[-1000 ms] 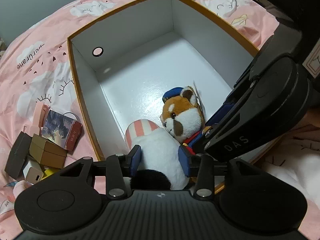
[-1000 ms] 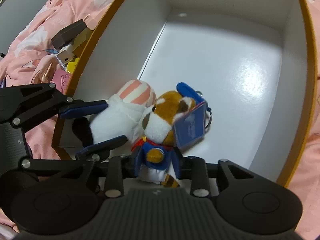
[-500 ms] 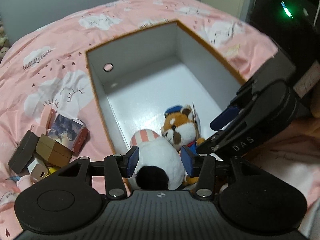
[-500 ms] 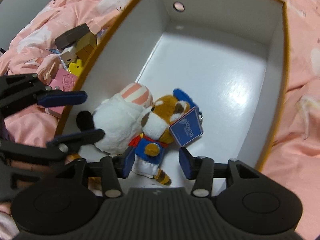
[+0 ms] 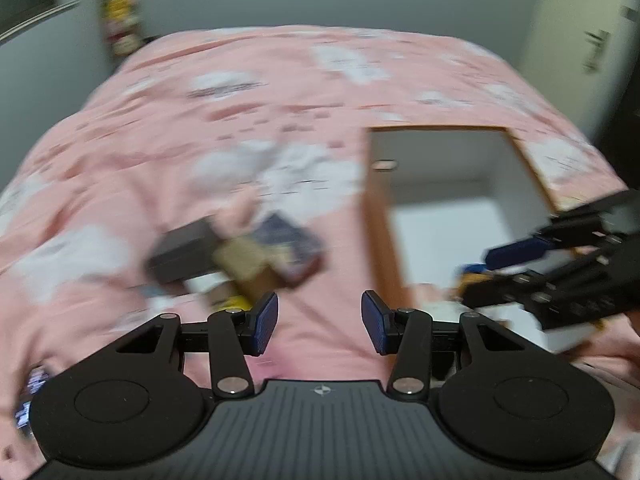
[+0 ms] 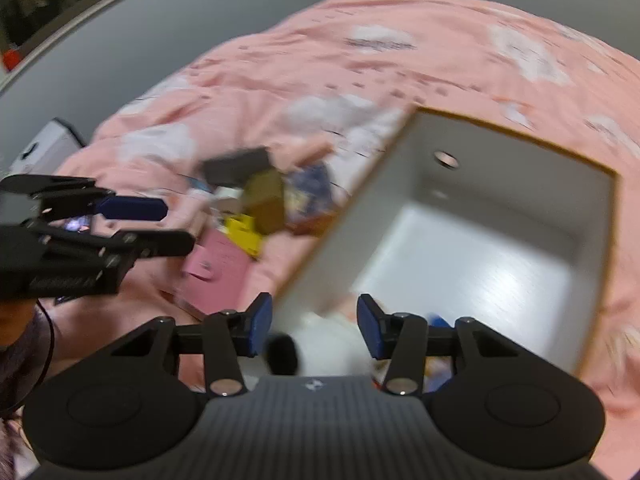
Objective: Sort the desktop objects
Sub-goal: 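Move both grippers back to the pile and grasp the pink pouch with both, then carry the pink pouch into the white box with both grippers, then lower the pink pouch beside the plushes and open both grippers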
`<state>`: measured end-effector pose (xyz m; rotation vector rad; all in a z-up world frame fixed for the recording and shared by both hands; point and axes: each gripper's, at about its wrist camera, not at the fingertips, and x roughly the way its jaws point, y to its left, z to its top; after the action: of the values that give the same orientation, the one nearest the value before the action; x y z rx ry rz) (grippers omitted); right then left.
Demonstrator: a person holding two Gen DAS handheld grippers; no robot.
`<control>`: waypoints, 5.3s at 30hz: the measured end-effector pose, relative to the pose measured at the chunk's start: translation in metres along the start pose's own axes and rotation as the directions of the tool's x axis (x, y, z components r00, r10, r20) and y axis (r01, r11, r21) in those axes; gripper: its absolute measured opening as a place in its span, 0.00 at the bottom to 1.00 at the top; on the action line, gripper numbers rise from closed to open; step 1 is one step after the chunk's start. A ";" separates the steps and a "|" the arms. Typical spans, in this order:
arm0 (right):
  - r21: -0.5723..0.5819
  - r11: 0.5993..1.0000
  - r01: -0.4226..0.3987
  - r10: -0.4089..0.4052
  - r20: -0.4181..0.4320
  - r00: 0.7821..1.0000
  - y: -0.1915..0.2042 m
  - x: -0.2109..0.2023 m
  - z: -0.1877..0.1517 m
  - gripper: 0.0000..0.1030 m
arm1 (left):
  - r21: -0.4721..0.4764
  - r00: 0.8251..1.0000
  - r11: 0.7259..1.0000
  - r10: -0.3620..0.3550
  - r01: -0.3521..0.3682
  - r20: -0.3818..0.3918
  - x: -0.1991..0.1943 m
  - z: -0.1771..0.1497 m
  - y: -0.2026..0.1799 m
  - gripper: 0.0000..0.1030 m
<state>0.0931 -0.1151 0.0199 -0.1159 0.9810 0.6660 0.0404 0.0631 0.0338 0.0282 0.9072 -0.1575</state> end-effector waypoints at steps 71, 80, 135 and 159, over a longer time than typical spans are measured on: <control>0.181 0.980 -0.083 0.084 -0.001 0.996 0.012 0.009 0.038 0.23 | -0.209 0.990 0.969 -0.119 0.132 0.072 -0.022 0.009 0.032 0.22; 0.348 0.921 0.174 -0.213 0.077 0.974 -0.043 -0.078 -0.011 0.23 | -0.039 0.911 0.919 -0.383 0.393 0.155 -0.019 0.031 -0.053 0.22; 0.387 0.850 0.357 -0.354 -0.081 0.932 -0.074 -0.050 -0.063 0.35 | 0.033 0.842 0.853 -0.507 0.521 -0.185 0.084 -0.013 -0.149 0.11; -0.233 0.950 0.205 -0.289 -0.423 0.859 -0.056 0.029 -0.039 0.31 | 0.104 0.835 0.852 -0.466 0.513 -0.292 0.102 -0.024 -0.152 0.32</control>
<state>0.1070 -0.1611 -0.0367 -0.5731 1.3257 0.4934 0.0608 -0.0975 -0.0543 -0.0209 1.1463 -0.7348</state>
